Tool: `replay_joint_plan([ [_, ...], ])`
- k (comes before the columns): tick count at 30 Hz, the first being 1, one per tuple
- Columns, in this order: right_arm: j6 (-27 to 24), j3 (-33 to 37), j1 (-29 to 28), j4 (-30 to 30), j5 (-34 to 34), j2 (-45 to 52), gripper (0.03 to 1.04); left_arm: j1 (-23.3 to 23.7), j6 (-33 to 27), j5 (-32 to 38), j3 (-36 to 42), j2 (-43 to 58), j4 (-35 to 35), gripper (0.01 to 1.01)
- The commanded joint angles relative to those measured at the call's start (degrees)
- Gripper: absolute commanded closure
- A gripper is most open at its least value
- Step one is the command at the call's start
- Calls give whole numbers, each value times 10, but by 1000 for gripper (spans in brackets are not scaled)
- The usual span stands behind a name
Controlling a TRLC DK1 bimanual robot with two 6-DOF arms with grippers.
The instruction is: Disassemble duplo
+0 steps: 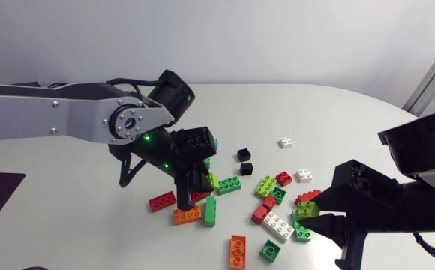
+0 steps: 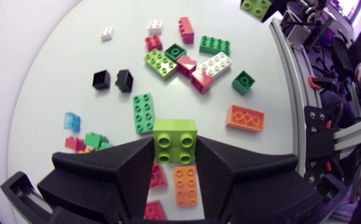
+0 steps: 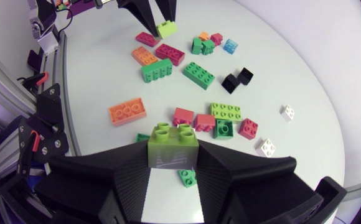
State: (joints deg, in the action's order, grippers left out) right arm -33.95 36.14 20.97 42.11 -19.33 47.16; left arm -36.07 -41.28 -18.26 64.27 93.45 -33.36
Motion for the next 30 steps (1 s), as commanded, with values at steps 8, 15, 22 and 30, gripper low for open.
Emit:
replay_joint_plan([
  [8, -8, -10, -6, 19, 5, -8, 659, 134, 37, 71, -17, 65, 53, 811],
  [15, 27, -1, 35, 11, 31, 7, 659, 154, 36, 74, -20, 133, 55, 808],
  [22, 63, 17, 97, -62, 56, 105, 657, 148, 37, 74, -13, 156, 57, 730],
  [30, 82, 51, 158, -153, 92, 252, 654, 158, 37, 75, -26, 136, 64, 267],
])
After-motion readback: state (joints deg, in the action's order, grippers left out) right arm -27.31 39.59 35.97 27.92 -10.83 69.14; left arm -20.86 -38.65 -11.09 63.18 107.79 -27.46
